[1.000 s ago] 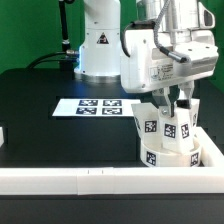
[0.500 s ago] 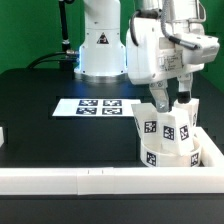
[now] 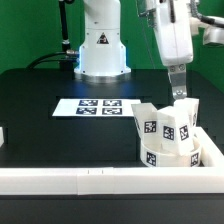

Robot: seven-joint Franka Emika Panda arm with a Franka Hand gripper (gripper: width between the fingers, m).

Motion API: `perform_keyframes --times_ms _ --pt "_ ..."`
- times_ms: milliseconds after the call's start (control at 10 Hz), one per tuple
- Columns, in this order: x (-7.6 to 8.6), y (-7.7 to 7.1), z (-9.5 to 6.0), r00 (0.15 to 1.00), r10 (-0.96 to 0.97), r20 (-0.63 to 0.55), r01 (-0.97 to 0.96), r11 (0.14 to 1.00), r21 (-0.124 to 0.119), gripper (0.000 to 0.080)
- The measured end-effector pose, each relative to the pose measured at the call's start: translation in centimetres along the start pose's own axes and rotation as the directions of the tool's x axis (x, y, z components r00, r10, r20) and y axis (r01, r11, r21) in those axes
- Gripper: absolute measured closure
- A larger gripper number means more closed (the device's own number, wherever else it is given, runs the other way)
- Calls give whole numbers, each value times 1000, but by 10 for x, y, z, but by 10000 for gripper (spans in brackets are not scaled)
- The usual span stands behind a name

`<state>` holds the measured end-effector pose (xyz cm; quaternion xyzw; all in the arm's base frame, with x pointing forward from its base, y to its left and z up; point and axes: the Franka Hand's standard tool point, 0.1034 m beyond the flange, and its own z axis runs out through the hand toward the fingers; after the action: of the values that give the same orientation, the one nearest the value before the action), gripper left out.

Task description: Assemble stool

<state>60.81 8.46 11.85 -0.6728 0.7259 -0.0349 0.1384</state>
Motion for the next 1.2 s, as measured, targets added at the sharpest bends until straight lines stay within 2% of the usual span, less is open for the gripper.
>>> perform_keyframes --times_ms 200,300,400,600,700,1000,1200 --pt "7 -4 -2 932 -361 -18 361 933 -13 150" --pt "11 -5 -1 882 -471 -14 471 882 -18 150" --pt "13 -5 0 780 -626 -17 625 780 -35 150" --pt "11 -4 0 595 -804 -2 802 594 -63 150" --pt "13 -4 0 568 -823 -6 821 568 -64 150" --pt "21 -5 -1 269 -963 13 959 267 -90 150" --pt "26 -4 1 -46 -997 55 994 -51 -100 150"
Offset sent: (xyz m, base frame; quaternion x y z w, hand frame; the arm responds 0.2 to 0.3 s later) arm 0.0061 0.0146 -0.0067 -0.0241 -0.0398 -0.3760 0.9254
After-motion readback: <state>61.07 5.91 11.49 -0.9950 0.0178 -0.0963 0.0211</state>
